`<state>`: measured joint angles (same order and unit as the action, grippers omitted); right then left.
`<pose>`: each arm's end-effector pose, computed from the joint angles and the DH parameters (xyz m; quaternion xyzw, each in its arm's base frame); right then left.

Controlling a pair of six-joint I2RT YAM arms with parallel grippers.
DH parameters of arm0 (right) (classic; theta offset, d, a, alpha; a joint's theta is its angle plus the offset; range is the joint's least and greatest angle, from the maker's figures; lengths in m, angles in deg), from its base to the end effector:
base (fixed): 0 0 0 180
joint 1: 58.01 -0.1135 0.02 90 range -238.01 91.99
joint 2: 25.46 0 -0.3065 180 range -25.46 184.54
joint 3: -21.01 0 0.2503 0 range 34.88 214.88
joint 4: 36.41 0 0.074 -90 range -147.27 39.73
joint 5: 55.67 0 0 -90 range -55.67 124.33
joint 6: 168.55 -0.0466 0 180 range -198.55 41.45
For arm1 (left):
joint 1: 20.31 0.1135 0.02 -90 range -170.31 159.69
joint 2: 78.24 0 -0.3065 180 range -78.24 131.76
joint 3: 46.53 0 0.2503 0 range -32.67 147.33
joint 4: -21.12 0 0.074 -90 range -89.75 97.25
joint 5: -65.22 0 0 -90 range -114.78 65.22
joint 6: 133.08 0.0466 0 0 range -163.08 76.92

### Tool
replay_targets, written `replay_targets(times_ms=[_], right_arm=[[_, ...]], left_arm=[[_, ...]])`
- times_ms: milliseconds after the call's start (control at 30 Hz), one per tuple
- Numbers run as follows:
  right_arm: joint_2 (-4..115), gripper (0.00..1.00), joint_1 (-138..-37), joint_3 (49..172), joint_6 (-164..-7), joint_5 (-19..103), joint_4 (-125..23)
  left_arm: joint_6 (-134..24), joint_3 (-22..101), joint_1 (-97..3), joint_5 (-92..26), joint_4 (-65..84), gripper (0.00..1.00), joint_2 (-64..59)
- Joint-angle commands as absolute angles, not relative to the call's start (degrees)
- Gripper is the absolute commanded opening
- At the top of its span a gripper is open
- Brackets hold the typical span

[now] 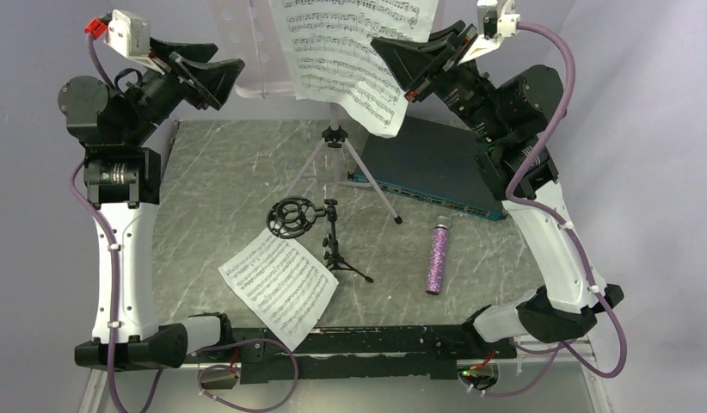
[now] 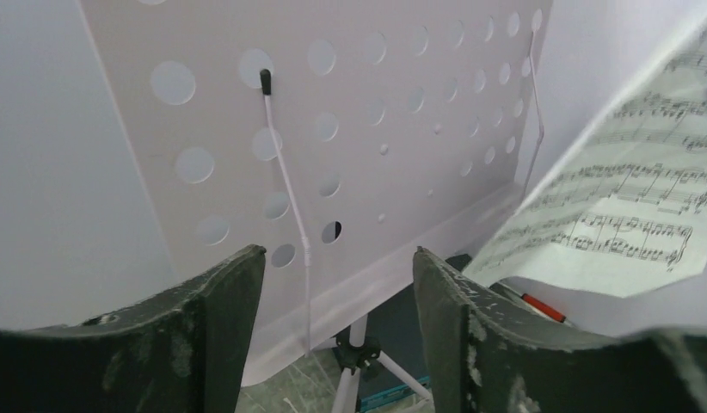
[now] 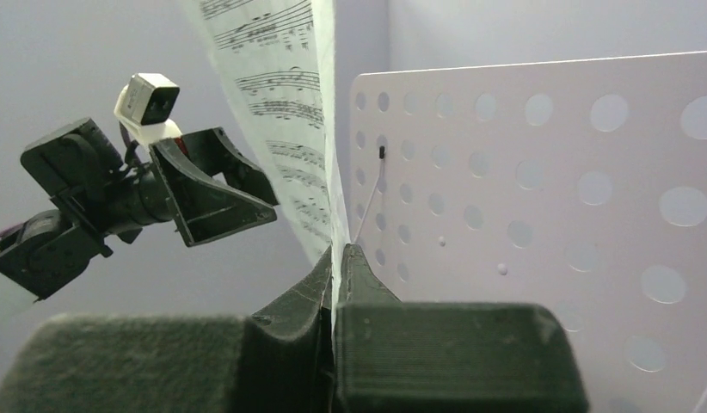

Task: Set up the instrument practice props

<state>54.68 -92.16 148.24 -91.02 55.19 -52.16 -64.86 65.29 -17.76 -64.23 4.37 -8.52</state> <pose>0.1879 0.1475 0.6599 -0.2456 0.4435 0.4207 0.7523 0.2000 -0.0207 0.6159 0.1727 0.5521 -0.3108 0.7541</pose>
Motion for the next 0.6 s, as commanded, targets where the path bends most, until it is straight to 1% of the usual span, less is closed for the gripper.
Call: replay_targets(times_ms=[0,100,267,367,567], right_arm=[[55.47,0.0,-91.95,148.88,-89.59,52.09,-51.77],[56.48,0.0,-91.98,150.08,-90.07,52.07,-52.12],[58.58,0.0,-91.98,153.11,-90.47,52.36,-53.19],[59.86,0.0,-92.0,154.57,-91.08,51.8,-53.61],[62.02,0.0,-91.97,157.18,-92.06,50.78,-53.89]], left_arm=[[-64.8,71.48,-17.85,-61.88,0.22,0.65,-4.78],[-67.26,75.38,-17.9,-63.88,-1.66,0.63,-1.25],[-71.73,79.64,-17.92,-66.89,-1.21,0.65,3.11],[-74.55,80.75,-17.94,-68.74,0.43,0.67,4.73],[-80.16,80.3,-17.94,-72.23,6.07,0.63,7.12]])
